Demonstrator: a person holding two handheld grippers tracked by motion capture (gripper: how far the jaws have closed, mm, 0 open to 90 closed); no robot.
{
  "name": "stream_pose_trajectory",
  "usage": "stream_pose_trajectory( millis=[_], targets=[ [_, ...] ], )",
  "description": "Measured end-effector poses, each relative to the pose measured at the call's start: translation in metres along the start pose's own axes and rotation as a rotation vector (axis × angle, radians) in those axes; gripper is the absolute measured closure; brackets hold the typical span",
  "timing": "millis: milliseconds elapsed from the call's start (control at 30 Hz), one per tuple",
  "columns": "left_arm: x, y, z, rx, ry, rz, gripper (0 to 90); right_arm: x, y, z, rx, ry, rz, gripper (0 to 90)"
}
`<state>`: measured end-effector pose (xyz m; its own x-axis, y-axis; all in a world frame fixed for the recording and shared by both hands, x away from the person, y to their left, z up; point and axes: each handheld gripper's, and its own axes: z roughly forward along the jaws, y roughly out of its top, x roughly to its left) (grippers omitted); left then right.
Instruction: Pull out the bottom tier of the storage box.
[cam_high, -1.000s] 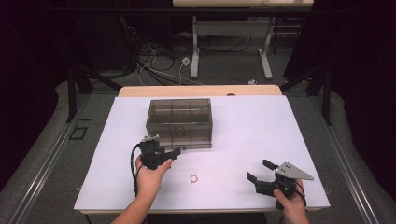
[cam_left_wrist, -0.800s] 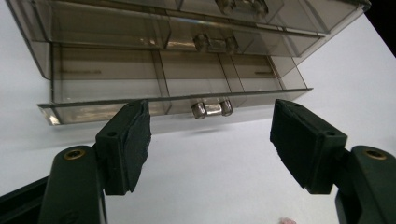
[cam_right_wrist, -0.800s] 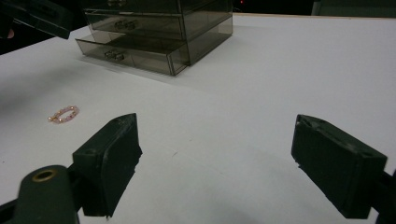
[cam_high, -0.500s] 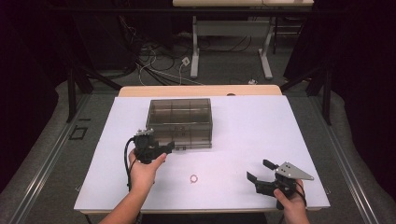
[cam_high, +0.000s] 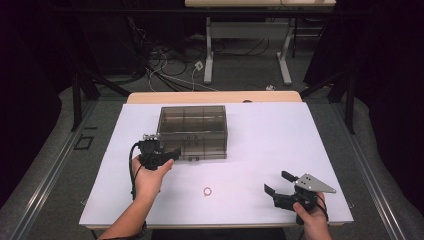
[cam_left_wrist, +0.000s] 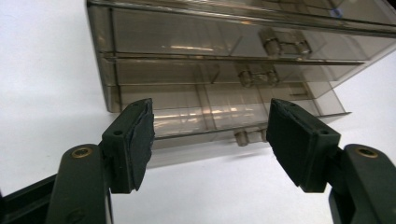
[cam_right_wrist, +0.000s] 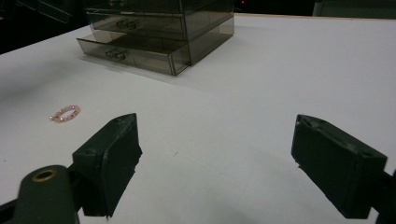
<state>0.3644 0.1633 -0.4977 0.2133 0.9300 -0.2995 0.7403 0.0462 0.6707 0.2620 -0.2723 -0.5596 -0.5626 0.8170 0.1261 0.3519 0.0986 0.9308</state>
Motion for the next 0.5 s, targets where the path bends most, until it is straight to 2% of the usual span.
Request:
stream_pose_trajectory(
  millis=[67,233,500],
  targets=[
    [0.003,0.002,0.0,0.019,0.002,0.002,35.3,0.0,0.0,0.0,-0.001,0.0,-0.001,14.8],
    [0.01,0.006,0.002,0.026,0.016,-0.013,41.8,0.0,0.0,0.0,0.003,0.001,-0.002,14.8],
    [0.021,0.011,0.004,0.046,0.031,-0.055,50.1,0.0,0.0,0.0,-0.001,0.003,-0.003,14.8]
  ],
)
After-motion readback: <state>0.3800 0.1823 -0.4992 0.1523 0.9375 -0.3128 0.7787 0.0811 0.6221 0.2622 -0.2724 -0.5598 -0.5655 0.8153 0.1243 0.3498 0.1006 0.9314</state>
